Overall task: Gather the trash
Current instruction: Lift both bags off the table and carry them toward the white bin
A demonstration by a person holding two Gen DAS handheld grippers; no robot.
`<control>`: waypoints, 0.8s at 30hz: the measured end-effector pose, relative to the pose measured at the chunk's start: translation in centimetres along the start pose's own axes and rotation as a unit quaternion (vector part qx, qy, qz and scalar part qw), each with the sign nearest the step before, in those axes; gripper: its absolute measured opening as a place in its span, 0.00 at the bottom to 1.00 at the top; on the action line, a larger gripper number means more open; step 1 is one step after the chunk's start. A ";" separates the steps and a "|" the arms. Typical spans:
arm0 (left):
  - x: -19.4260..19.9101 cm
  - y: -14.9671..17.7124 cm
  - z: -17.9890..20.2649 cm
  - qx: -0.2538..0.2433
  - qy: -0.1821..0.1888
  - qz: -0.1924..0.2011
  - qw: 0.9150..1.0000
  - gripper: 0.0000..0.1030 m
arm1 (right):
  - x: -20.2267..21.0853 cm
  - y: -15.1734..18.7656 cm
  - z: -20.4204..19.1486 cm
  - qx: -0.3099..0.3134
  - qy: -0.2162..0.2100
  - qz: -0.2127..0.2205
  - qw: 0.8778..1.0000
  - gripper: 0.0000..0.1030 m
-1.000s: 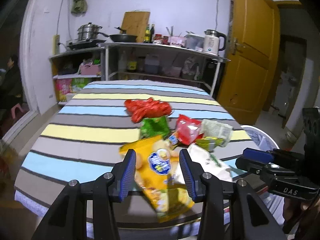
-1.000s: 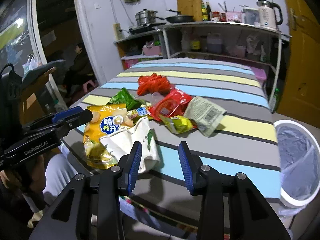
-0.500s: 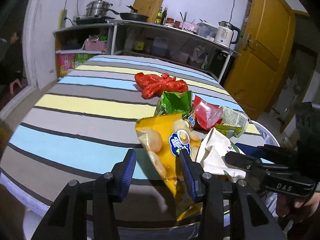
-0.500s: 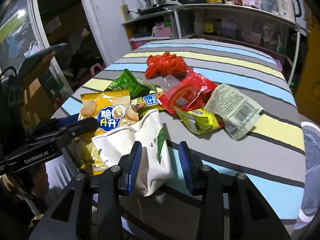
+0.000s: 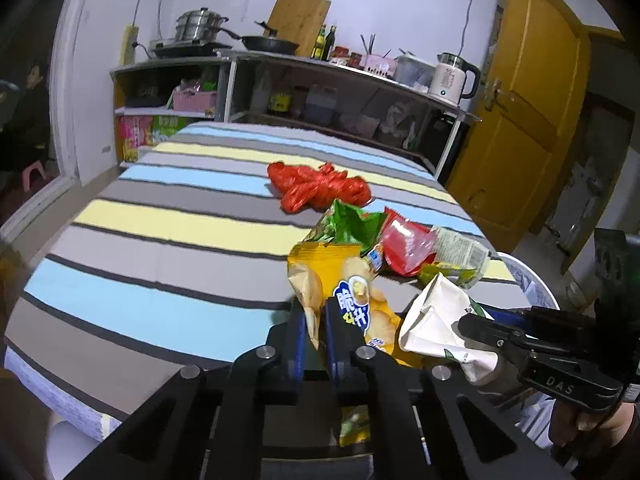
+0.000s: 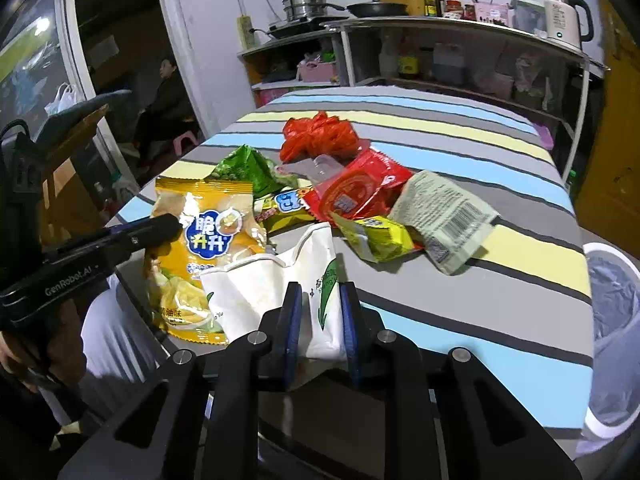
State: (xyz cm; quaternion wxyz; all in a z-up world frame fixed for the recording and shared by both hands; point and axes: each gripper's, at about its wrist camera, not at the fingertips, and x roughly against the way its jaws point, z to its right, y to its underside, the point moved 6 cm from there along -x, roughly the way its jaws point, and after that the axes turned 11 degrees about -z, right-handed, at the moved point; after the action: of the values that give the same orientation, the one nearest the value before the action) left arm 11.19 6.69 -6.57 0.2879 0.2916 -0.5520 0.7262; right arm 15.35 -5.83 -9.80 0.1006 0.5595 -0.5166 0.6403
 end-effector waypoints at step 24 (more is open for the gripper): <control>3.4 -2.1 4.6 -0.054 0.011 0.039 0.998 0.02 | 4.5 1.2 3.8 -0.053 0.024 0.044 0.997 0.01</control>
State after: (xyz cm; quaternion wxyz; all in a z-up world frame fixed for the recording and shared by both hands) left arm 10.99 3.03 -1.73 0.2805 0.2457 -0.5983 0.7092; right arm 15.19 -11.34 -7.36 0.1145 0.5146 -0.5708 0.6294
